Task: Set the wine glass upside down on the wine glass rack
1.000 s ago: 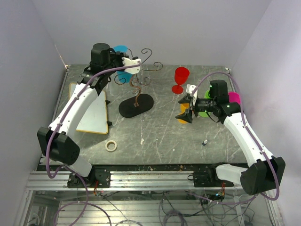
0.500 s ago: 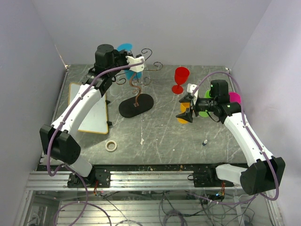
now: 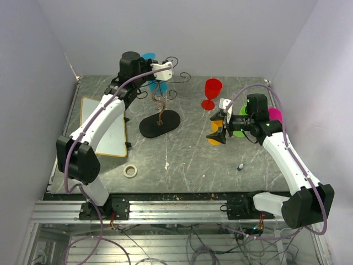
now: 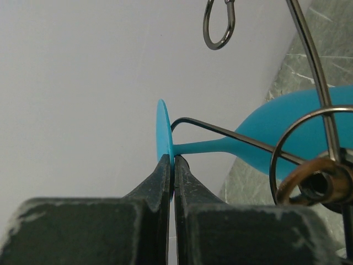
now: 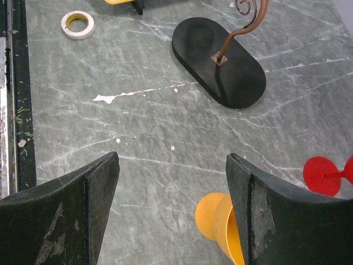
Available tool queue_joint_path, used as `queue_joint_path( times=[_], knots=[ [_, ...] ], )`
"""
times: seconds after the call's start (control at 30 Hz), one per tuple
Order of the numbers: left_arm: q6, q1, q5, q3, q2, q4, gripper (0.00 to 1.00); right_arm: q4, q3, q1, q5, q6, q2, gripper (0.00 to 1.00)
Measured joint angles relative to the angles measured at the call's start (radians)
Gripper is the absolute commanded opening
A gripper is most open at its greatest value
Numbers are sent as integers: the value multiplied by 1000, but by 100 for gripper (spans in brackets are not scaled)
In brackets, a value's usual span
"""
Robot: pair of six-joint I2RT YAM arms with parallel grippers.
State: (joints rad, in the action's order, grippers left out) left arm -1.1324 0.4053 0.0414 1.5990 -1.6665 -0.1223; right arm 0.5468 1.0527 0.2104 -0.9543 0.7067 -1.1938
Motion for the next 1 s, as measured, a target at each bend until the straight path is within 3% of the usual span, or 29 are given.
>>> queue_joint_path(
  times=[1.0],
  knots=[
    [95,2,-136,115,-74,-69,7,0,0,-1,4,2,0,78]
  ],
)
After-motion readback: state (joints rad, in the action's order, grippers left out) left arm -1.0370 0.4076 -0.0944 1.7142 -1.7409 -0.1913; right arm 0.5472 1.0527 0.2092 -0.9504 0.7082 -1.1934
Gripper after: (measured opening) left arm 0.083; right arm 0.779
